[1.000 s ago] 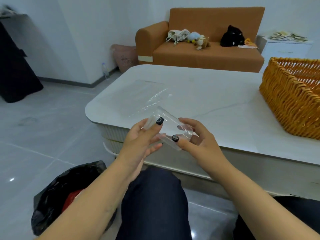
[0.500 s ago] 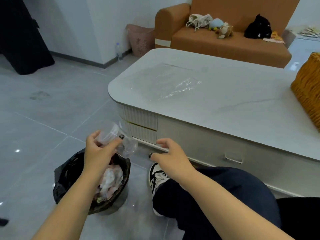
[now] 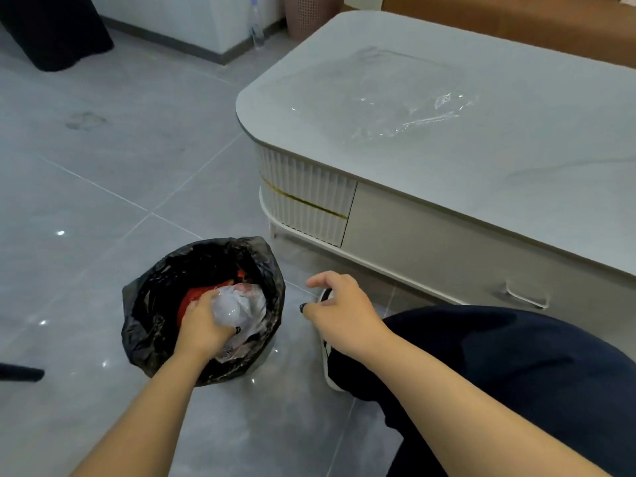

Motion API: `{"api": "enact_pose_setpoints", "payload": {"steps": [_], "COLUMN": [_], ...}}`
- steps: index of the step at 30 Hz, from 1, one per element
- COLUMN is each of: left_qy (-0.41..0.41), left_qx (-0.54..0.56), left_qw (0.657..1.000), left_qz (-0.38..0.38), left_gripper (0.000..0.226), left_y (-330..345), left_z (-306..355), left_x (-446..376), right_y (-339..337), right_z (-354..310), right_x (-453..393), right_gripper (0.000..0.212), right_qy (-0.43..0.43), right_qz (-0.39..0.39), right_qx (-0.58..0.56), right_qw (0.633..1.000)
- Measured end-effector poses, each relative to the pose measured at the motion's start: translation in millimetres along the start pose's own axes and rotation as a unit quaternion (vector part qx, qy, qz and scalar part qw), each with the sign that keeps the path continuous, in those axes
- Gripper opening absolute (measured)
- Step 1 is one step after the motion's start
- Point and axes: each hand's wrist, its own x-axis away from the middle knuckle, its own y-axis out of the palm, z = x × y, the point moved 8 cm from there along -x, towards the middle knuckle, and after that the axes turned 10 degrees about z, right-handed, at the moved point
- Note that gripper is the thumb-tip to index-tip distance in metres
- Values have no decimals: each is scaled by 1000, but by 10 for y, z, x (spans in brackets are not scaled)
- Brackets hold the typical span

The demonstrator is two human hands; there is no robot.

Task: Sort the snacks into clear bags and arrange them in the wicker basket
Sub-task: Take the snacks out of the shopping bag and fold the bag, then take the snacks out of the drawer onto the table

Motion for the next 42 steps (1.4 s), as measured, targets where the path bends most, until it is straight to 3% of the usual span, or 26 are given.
{"api": "enact_pose_setpoints", "payload": {"steps": [8,13,17,21,27,31,35,42], "left_qy": [-100,-133,-60,21,200,273,320,356], "left_qx": [-226,-118,-19,86,176,238,183,38], "left_qw": [969,983,997,996,964,932,925,908], "left_qz": [21,51,50,30,13,-8,-96,-219], "left_gripper": [58,55,27,39,29,25,26,33], "left_y": [274,68,-209,-470,-1192,-1421,-901,470], "left_z": [-339,-238,126,857,2434,3269,3834,4050], "left_x": [-37,-105,18,370,1064,1559,1961,2213], "right_y": [30,-15,-93,-465,-2065,-3085,-3442,-3233], "right_z": [-36,-108,-172,-373,-726,-323,368,1428], "right_x": [-66,-84,-47,27,234,574,844,743], "right_gripper": [27,33,34,30,29,29,29,38], "right_qy": [-14,-22,-32,-98,-206,-173,-118,-13], "right_qz": [-14,0,17,76,231,333,352,234], "right_qx": [10,8,-3,-34,-31,-7,7,83], "right_qw": [1000,1000,999,992,950,927,928,969]}}
